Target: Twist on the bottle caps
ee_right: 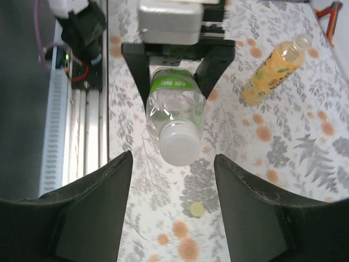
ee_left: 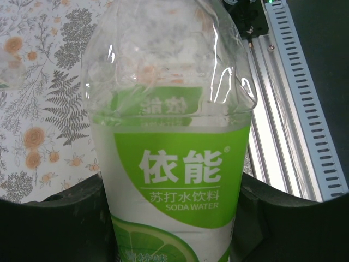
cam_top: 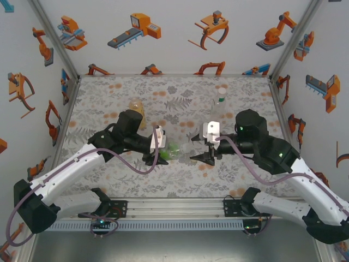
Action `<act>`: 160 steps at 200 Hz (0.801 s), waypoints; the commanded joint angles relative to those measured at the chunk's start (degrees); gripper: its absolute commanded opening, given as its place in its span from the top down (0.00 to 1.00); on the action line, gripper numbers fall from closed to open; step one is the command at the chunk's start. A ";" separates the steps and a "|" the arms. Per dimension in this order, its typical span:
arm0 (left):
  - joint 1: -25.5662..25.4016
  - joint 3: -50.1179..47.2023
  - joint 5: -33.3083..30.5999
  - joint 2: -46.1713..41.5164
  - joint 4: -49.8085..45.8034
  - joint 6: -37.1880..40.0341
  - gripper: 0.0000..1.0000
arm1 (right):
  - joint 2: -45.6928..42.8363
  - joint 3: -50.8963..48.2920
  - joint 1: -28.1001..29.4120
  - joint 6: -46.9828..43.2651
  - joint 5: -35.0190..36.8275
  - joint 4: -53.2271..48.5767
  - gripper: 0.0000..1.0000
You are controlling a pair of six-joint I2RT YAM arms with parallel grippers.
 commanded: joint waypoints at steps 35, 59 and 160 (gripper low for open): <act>-0.62 2.12 3.02 0.54 -2.40 2.31 1.00 | 1.65 0.37 0.31 -7.78 -4.60 0.51 0.49; -0.67 2.26 3.49 0.59 -2.41 2.23 1.00 | 1.53 -0.86 0.31 -6.31 -5.72 2.56 0.51; -0.69 2.33 3.20 0.72 -2.23 2.06 1.00 | 0.76 -4.13 0.40 -3.54 -3.84 7.38 0.58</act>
